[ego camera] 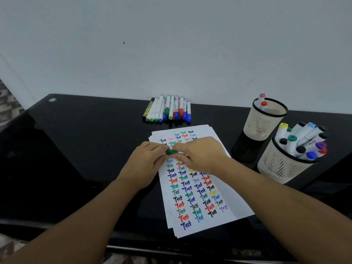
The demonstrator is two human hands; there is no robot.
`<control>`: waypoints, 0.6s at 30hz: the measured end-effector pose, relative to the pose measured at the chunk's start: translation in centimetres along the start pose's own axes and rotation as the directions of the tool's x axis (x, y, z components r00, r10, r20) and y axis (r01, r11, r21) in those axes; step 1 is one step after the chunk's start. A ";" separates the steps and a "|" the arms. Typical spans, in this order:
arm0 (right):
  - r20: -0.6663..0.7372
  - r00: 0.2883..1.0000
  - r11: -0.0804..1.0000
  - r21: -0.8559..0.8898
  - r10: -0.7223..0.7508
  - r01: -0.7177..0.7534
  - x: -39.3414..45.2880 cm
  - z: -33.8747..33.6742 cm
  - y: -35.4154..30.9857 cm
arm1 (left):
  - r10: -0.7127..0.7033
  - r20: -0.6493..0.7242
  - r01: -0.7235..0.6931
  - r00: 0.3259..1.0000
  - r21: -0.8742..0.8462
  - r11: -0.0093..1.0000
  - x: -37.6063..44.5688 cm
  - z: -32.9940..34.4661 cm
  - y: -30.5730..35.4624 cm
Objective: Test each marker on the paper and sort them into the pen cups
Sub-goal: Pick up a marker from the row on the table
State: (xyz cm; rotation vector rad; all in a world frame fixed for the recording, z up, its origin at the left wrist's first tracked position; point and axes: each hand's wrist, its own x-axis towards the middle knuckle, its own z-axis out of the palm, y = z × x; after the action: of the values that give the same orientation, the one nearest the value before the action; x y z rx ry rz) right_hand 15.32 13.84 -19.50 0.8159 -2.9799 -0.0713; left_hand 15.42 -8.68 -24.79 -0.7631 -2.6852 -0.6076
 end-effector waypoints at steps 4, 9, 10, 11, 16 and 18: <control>0.019 1.000 0.999 0.044 0.010 -0.010 -0.3 0.0 0.3 | -0.005 0.000 0.005 1.000 -0.010 1.000 0.0 0.0 0.0; -0.007 0.978 0.928 0.316 0.208 -0.195 -1.1 -0.1 1.9 | -0.089 0.006 0.089 0.996 -0.042 0.995 0.1 -0.1 0.2; -0.027 0.969 0.898 0.383 0.245 -0.217 -1.2 -0.2 2.2 | -0.108 0.022 0.109 0.994 -0.046 0.993 0.2 -0.1 0.4; -0.046 0.956 0.855 0.460 0.291 -0.238 -1.3 -0.1 2.7 | -0.124 0.050 0.127 0.991 -0.043 0.991 0.3 -0.3 0.5; 0.019 0.865 0.452 0.847 0.501 -0.280 -2.4 0.2 3.3 | -0.061 0.233 0.055 0.971 0.035 0.998 0.3 -0.6 0.8; 0.085 0.871 0.320 0.909 0.485 -0.267 -2.9 0.6 3.3 | -0.017 0.269 0.003 0.963 0.054 0.999 0.3 -0.6 0.7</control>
State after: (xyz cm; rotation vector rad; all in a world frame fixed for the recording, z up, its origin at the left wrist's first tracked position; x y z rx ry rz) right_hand 16.06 18.17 -20.04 0.0126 -2.6942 1.6812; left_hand 15.65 -8.31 -23.94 -0.8752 -2.9397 -0.4614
